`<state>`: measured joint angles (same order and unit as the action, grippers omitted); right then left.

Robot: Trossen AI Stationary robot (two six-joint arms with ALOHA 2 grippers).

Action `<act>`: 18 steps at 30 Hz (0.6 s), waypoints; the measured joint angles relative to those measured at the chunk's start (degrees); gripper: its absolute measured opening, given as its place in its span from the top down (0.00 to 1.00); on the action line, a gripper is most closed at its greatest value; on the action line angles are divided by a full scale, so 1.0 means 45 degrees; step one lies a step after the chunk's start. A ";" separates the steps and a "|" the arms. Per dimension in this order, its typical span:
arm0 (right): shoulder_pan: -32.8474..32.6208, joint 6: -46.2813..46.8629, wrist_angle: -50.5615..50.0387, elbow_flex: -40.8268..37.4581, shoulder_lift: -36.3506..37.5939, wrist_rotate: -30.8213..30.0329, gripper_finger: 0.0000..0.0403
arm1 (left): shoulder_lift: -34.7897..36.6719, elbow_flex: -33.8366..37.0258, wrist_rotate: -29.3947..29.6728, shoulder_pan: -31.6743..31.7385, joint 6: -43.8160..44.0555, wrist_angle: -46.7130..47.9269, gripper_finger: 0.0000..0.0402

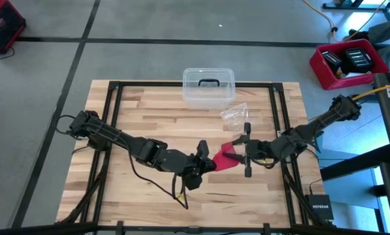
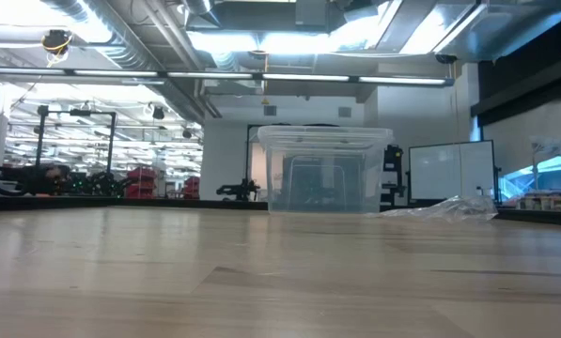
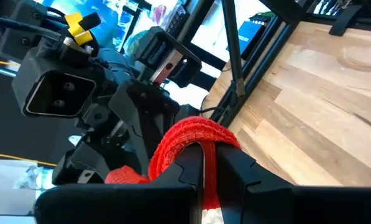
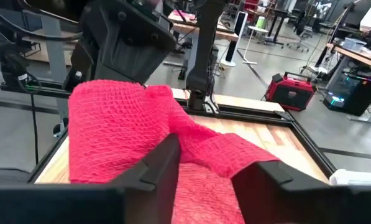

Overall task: Roll bandage
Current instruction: Roll the red bandage

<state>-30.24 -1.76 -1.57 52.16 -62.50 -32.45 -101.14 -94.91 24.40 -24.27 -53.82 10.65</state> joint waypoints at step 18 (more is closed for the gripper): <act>0.0033 0.1730 -0.1494 -0.0034 0.0160 0.0609 0.61 | -0.0934 -0.0039 0.0176 0.0208 0.0436 0.0534 0.96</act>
<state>-30.09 6.03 -8.29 52.01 -61.78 -29.71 -105.34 -95.09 25.20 -23.34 -51.86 13.05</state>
